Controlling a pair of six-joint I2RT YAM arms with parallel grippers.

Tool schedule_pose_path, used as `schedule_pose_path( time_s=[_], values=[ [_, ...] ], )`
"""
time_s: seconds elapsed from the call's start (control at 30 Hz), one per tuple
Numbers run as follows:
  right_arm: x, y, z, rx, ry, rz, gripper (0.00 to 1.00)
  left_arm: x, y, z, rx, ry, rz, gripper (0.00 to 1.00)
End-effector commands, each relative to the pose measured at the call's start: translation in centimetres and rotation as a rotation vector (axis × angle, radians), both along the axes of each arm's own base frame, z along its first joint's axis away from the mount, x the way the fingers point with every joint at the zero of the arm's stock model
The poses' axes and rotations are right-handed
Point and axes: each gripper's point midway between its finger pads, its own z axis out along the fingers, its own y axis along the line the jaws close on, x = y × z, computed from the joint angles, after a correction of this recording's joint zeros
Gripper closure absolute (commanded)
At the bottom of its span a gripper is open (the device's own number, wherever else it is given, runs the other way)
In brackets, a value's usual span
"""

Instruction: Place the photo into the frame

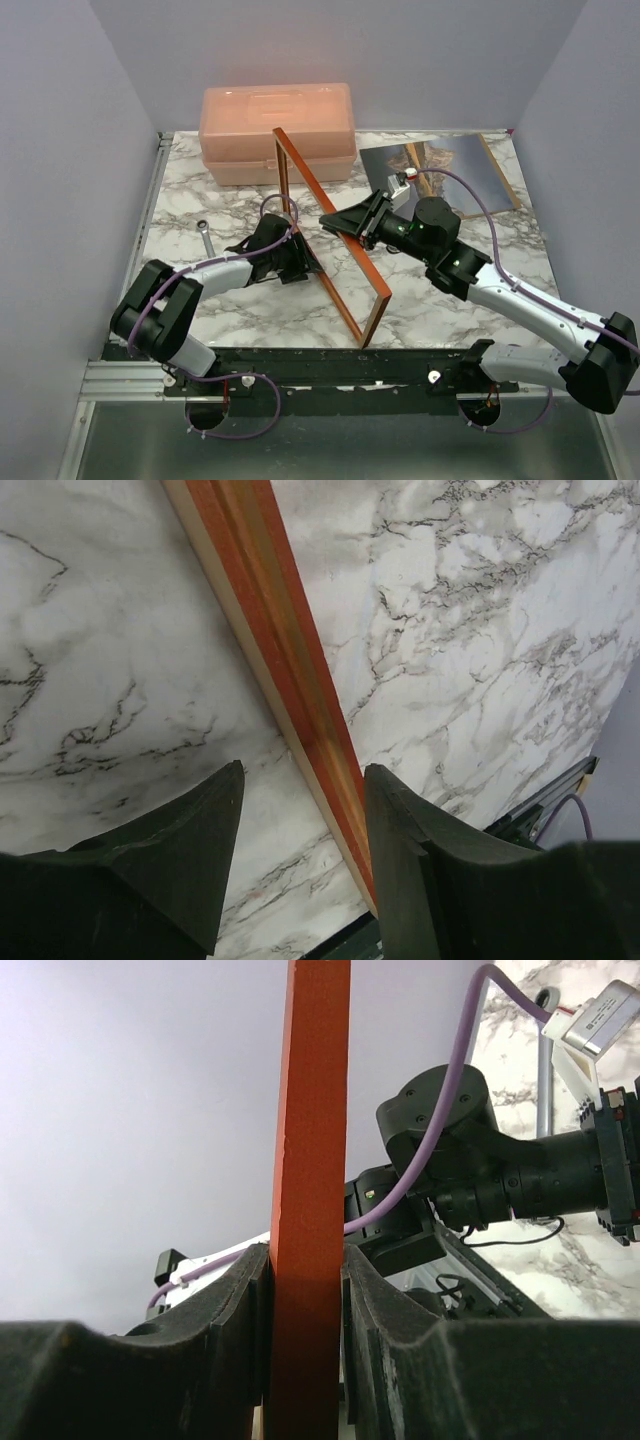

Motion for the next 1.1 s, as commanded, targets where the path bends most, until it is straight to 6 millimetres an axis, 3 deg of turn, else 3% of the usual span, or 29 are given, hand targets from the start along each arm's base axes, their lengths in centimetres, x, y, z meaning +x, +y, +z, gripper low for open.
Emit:
schedule_pose_path(
  time_s=[0.0,0.1,0.3,0.6,0.87,1.07],
  values=[
    [1.2,-1.8,-3.8,-0.187,0.002,-0.080,0.86,1.2,-1.2,0.0,-0.005,-0.020,-0.026,0.48],
    [1.9,-3.2,-4.8,-0.296,-0.002,-0.128,0.73,1.1,-1.1,-0.9,0.024,0.005,-0.034,0.48],
    [3.4,-6.4,-4.5,-0.500,-0.064,-0.246,0.48,0.8,-0.9,-2.4,0.086,0.052,-0.050,0.48],
    [4.2,-8.1,-4.8,-0.710,-0.093,-0.250,0.37,0.6,-1.0,-2.9,0.131,0.060,-0.079,0.48],
    [4.3,-8.7,-4.4,-0.805,-0.106,-0.222,0.21,0.4,-0.3,-2.7,0.187,0.045,-0.089,0.48],
    [4.1,-9.4,-4.2,-0.857,-0.113,-0.209,0.19,0.2,0.5,-2.8,0.229,0.042,-0.083,0.48]
  ],
)
